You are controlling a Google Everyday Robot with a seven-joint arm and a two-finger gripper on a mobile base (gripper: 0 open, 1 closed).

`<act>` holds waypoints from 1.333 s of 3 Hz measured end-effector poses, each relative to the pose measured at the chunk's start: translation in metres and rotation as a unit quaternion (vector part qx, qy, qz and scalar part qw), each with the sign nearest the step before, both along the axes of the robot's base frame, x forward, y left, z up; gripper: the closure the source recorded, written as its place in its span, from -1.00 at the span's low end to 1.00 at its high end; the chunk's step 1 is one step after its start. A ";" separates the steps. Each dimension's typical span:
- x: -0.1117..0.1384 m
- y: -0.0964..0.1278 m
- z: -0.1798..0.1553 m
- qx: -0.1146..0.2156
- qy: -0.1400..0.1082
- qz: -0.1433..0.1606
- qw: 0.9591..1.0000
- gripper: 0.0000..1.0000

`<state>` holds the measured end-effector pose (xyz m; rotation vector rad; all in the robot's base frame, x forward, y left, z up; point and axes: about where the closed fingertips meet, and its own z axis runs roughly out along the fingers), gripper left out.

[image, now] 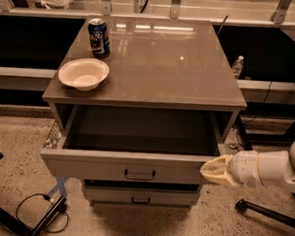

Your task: Close top drawer

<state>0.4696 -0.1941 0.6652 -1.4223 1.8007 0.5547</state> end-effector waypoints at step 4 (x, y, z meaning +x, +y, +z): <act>0.116 0.013 -0.019 -0.053 0.013 -0.012 0.998 1.00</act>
Offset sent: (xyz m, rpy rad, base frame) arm 0.0984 0.0148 -0.0147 -0.1011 0.0417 -0.0001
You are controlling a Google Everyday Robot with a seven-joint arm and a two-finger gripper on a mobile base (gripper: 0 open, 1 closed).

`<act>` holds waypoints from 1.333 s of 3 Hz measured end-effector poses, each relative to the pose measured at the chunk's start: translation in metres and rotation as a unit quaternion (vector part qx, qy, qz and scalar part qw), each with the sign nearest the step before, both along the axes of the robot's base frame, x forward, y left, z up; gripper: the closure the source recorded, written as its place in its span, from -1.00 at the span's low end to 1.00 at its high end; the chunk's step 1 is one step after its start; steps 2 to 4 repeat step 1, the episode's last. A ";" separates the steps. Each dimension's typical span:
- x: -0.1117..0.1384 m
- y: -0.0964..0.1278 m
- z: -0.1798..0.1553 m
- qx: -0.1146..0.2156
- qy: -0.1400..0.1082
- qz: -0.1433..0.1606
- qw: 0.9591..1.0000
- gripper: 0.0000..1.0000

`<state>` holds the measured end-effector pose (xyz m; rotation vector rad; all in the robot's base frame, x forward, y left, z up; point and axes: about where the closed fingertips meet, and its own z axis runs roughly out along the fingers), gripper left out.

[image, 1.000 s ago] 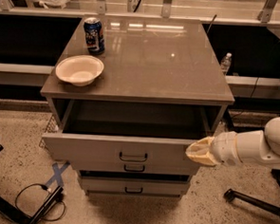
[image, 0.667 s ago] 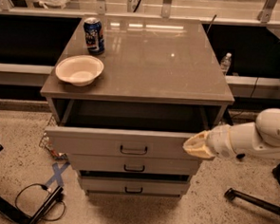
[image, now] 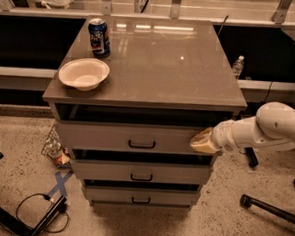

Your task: Close top drawer

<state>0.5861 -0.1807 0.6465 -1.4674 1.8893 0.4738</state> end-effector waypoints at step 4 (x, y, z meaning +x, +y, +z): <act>0.002 0.000 0.000 -0.001 -0.001 -0.001 1.000 1.00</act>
Offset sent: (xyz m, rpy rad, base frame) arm 0.0000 0.0000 0.0000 0.0000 0.0000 0.0000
